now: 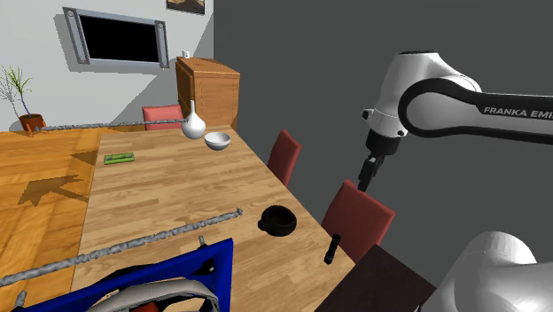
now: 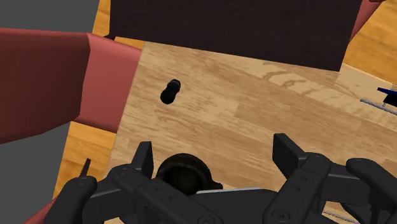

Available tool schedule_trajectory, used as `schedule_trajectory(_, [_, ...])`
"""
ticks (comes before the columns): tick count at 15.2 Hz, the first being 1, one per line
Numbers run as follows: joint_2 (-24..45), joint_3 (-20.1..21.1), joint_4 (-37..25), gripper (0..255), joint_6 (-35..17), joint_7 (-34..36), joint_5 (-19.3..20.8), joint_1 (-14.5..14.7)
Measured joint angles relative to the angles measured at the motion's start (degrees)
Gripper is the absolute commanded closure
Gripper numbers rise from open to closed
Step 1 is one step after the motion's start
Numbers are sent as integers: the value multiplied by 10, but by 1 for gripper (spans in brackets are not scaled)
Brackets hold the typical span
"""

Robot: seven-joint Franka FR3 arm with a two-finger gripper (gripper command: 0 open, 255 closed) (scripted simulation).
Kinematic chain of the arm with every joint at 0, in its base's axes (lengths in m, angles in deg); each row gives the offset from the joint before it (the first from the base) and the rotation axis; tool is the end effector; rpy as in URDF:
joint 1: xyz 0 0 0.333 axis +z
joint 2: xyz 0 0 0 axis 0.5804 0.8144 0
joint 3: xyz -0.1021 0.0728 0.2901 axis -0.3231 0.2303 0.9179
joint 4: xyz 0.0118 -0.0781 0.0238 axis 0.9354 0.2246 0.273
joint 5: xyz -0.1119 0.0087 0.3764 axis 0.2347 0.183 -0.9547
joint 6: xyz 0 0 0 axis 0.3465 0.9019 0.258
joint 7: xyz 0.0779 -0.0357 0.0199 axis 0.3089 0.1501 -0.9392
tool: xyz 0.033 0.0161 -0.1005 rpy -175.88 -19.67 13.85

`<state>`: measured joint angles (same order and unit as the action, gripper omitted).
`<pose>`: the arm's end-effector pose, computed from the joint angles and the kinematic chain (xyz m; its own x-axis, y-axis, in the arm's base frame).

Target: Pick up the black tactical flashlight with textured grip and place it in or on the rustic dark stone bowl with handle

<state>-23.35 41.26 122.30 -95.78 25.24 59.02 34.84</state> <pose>0.3071 -0.0255 0.5175 0.9817 0.1904 -0.0078 0.1905 -0.9792 0.0693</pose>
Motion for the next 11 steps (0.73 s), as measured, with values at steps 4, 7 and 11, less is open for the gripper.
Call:
schedule_trajectory(4, [19,-27,56,0,-76,-29,15,-5])
schedule_trajectory(7, [42,-47,102,0,-146,-49,27,-9])
schedule_trajectory(11, [103,-74,138,0,-244,-75,40,-12])
